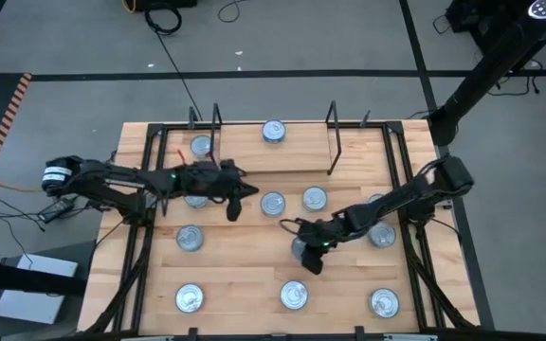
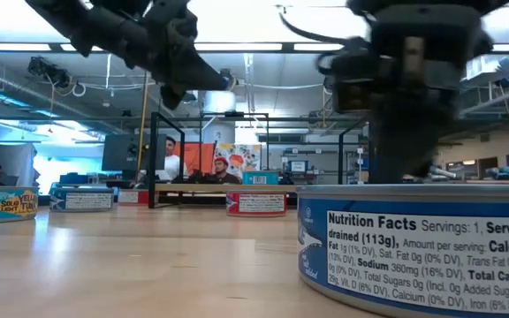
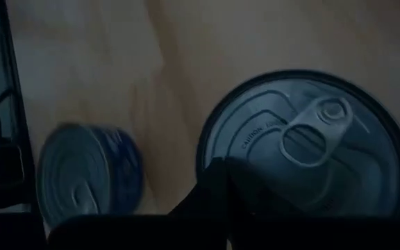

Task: Stack canned seafood by type on shelf
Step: Adjust the shelf

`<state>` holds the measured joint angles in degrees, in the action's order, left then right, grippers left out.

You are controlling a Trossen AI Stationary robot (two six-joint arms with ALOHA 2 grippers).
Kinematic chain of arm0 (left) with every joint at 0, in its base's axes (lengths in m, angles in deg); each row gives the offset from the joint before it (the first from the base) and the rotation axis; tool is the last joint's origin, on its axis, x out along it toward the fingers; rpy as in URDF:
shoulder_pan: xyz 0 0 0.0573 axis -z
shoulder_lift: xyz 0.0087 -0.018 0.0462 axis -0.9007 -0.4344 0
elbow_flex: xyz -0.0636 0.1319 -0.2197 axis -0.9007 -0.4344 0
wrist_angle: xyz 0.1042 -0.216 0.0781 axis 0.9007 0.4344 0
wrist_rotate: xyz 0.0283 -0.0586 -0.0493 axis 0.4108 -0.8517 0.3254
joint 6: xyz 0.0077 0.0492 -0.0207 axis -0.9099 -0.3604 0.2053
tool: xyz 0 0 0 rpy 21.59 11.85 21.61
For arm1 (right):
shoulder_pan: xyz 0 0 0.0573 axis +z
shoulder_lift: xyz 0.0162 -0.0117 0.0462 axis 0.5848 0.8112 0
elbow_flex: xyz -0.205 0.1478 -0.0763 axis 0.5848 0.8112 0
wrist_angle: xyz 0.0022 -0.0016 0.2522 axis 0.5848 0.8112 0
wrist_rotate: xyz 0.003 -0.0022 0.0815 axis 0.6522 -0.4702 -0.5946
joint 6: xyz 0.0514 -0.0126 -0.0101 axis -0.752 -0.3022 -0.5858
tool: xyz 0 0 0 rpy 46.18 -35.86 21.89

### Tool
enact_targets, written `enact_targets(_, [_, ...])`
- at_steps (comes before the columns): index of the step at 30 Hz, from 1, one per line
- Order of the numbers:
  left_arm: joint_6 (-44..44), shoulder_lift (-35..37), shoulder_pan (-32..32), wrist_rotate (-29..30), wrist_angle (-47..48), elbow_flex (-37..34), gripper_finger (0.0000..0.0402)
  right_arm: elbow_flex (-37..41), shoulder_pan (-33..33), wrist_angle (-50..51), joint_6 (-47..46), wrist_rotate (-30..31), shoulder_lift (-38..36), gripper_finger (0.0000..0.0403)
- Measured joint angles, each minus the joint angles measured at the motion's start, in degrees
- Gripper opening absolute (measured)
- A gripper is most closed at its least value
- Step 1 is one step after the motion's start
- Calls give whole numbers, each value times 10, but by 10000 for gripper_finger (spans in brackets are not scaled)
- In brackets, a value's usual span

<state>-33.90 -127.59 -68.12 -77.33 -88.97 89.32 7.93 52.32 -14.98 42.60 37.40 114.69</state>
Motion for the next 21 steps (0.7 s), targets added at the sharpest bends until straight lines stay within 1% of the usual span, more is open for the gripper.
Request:
enact_targets(4, [-14,-54,21,-17,-68,0,0,-94,-5,61,58,4,25,1])
enact_targets(6, [-13,-82,29,-29,-108,0,0,-137,-5,106,81,19,17,1])
enact_targets(9, [-11,-117,39,-33,-141,0,0,-175,-2,175,95,39,-7,1])
enact_targets(12, [-11,-154,44,-37,-171,1,0,-174,13,231,92,57,-31,1])
enact_targets(15, [-12,-193,48,-54,-214,1,0,-163,38,264,95,68,-37,1])
enact_targets(17, [-12,-217,53,-71,-240,1,0,-152,57,260,100,68,-35,1])
enact_targets(21, [-13,-256,64,-76,-276,1,0,-111,86,231,95,81,-33,0])
